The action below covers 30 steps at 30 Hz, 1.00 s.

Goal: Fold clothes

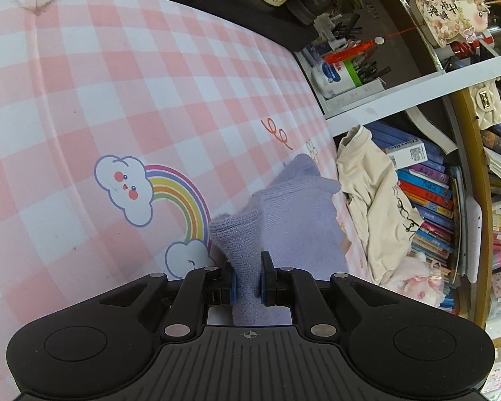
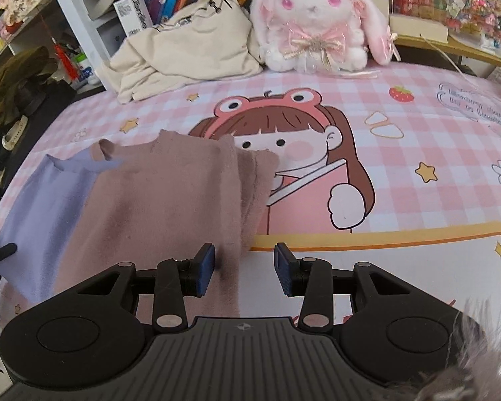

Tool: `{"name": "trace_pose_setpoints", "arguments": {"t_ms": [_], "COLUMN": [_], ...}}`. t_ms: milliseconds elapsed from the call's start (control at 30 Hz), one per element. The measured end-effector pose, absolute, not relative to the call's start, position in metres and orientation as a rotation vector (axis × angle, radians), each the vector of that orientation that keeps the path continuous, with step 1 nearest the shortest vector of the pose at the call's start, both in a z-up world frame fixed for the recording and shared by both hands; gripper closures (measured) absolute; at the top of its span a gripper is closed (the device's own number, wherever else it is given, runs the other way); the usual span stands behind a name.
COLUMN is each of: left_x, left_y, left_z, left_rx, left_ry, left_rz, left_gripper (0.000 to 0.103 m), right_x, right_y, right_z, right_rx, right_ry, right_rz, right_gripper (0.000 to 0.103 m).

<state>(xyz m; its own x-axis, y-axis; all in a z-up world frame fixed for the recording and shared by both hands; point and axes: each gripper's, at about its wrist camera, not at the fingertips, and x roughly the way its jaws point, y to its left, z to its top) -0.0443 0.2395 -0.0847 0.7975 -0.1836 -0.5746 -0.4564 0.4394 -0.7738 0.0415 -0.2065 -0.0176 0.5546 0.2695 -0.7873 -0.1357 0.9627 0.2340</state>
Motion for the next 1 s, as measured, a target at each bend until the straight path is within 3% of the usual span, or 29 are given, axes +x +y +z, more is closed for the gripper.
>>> {"name": "trace_pose_setpoints", "arguments": {"t_ms": [433, 700, 1000], "left_x": [-0.043, -0.045, -0.049], "left_y": [0.227, 0.220, 0.202], "left_z": [-0.077, -0.076, -0.049], "left_rx": [-1.059, -1.054, -0.979], "left_ry": [0.653, 0.632, 0.577], "left_rz": [0.244, 0.295, 0.301], "left_gripper": [0.092, 0.092, 0.093], "right_x": [0.046, 0.046, 0.059], "right_y": [-0.224, -0.228, -0.236], "right_z": [-0.023, -0.020, -0.036], "right_rx": [0.164, 0.151, 0.171], "right_ry": [0.944, 0.962, 0.998], "right_rz": [0.372, 0.461, 0.544], "right_gripper": [0.068, 0.081, 0.083]}}
